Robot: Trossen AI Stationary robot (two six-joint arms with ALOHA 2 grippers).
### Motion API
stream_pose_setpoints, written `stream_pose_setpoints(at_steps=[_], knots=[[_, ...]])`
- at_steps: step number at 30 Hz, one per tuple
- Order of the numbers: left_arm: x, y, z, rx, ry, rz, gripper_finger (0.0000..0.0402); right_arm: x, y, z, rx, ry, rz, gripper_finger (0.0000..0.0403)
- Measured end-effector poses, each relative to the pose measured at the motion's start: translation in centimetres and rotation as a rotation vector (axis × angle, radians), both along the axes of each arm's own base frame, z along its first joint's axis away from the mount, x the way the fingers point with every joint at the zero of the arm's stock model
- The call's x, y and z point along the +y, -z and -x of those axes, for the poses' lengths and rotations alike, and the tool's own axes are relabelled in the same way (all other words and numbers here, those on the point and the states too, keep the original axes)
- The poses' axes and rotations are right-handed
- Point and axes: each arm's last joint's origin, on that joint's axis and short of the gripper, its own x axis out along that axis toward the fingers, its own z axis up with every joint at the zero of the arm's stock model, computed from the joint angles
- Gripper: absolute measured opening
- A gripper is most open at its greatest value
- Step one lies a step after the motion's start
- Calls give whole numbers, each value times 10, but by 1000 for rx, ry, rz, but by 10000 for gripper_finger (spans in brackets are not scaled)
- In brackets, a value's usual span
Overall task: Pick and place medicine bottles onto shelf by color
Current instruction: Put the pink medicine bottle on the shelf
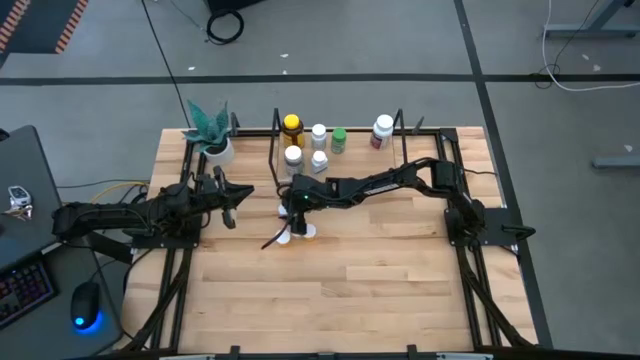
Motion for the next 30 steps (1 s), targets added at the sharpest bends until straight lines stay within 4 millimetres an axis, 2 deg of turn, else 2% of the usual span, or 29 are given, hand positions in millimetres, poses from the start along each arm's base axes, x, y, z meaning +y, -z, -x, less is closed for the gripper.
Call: stream_pose_setpoints(at_steps=[7, 21, 30], knots=[[0, 1, 0, 5, 0, 1, 30, -1, 1, 1, 9, 2, -8, 296], [0, 1, 0, 5, 0, 1, 35, -2, 2, 1, 19, 24, -37, 201], [0, 0, 0, 5, 0, 1, 34, -2, -4, 4, 36, 43, -38, 196]])
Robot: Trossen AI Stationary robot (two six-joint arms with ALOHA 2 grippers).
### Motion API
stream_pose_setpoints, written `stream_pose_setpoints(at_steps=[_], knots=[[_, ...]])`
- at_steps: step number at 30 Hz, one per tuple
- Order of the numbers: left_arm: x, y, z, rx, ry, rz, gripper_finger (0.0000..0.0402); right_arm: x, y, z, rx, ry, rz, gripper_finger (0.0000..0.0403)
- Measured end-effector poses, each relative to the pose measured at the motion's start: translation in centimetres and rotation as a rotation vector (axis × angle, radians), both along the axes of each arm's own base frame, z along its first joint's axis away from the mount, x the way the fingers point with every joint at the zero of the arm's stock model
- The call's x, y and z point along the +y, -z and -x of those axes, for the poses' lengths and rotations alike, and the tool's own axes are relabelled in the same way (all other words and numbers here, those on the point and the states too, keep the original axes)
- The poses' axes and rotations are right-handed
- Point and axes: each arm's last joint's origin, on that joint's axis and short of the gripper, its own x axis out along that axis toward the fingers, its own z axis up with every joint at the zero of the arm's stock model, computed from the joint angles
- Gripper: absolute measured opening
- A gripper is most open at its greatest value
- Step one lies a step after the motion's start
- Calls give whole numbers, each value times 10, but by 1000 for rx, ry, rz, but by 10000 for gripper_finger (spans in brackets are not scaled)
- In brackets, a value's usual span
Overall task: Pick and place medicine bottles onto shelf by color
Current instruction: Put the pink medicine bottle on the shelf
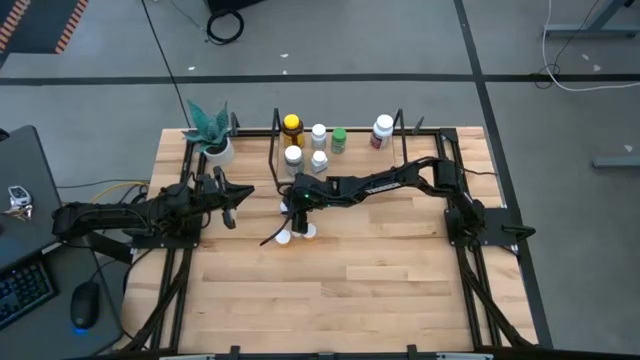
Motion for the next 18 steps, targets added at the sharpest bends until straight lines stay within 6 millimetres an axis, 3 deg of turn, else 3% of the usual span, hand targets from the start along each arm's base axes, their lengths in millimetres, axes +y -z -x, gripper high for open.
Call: stream_pose_setpoints(at_steps=[18], knots=[[0, 0, 0, 0, 0, 0, 30, 1, -59, 25, 22, 10, 34, 195]])
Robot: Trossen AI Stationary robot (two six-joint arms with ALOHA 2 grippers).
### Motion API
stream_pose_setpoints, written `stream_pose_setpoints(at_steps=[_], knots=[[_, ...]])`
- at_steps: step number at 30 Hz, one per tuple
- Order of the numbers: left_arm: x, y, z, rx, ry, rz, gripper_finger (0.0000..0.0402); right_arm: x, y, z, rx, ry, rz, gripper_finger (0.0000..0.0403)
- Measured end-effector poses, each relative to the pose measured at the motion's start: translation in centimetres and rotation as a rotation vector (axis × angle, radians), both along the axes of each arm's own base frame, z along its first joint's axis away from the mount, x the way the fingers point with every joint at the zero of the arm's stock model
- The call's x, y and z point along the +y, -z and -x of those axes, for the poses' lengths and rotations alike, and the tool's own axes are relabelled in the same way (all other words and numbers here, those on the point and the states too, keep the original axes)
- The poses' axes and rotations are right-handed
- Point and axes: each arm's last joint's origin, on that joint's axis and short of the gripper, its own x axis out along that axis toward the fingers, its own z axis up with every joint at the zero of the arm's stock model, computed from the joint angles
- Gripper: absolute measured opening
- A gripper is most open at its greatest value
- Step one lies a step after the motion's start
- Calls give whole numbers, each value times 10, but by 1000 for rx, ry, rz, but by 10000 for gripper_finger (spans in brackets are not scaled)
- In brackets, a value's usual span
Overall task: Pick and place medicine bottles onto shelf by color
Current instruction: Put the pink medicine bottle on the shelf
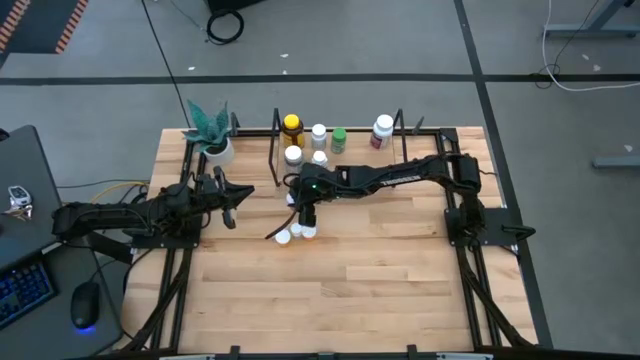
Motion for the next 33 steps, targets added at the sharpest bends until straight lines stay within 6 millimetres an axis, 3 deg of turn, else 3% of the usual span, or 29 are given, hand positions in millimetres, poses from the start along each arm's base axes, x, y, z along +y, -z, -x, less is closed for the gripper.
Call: stream_pose_setpoints(at_steps=[9, 23, 33], knots=[[0, 0, 0, -1, 1, 0, 40, 10, -12, 21, 52, 43, 50, 195], [0, 0, 0, 0, 0, 0, 33, 19, -6, 113, -162, 223, 44, 195], [0, 0, 0, 0, 1, 0, 38, 8, -7, 135, -188, 410, 62, 197]])
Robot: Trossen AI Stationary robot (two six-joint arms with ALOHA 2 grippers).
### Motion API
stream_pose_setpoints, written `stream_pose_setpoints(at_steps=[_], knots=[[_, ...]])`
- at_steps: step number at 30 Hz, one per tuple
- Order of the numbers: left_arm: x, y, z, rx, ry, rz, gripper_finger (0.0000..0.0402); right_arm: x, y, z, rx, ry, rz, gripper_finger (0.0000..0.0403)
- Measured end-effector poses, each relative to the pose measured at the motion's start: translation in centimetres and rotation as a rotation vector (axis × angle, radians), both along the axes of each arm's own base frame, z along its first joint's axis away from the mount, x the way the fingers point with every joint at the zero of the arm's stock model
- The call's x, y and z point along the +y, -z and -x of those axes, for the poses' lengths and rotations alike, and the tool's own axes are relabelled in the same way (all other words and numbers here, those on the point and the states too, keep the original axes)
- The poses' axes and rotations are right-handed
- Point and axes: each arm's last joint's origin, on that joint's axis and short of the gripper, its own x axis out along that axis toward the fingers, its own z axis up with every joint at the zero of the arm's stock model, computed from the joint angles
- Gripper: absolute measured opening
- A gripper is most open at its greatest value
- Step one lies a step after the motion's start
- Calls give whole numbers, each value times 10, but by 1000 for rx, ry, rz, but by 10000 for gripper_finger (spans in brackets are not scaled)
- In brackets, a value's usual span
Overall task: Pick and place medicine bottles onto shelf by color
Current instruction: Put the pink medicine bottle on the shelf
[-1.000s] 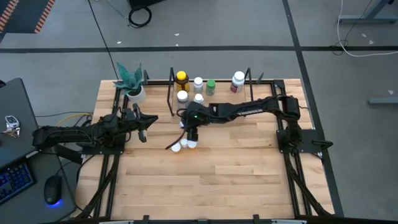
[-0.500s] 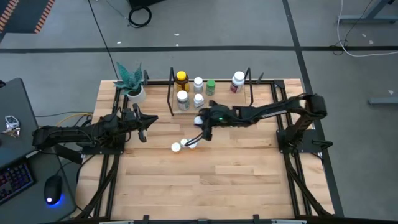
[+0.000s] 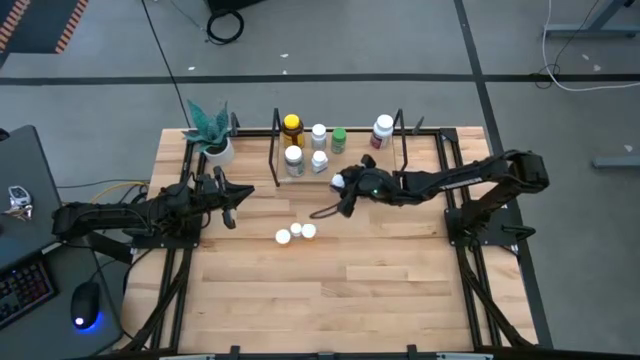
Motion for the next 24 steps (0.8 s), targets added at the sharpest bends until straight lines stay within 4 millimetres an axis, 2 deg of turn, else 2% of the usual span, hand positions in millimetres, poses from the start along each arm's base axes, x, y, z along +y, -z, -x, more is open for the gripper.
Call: stream_pose_setpoints(at_steps=[7, 14, 24], knots=[[0, 0, 0, 0, 0, 0, 30, -30, 14, -3, 19, 112, -12, 197], [0, 0, 0, 0, 0, 0, 38, -62, 38, -5, 70, 196, -31, 198], [0, 0, 0, 0, 0, 0, 33, -77, 41, -7, 28, 204, -25, 198]])
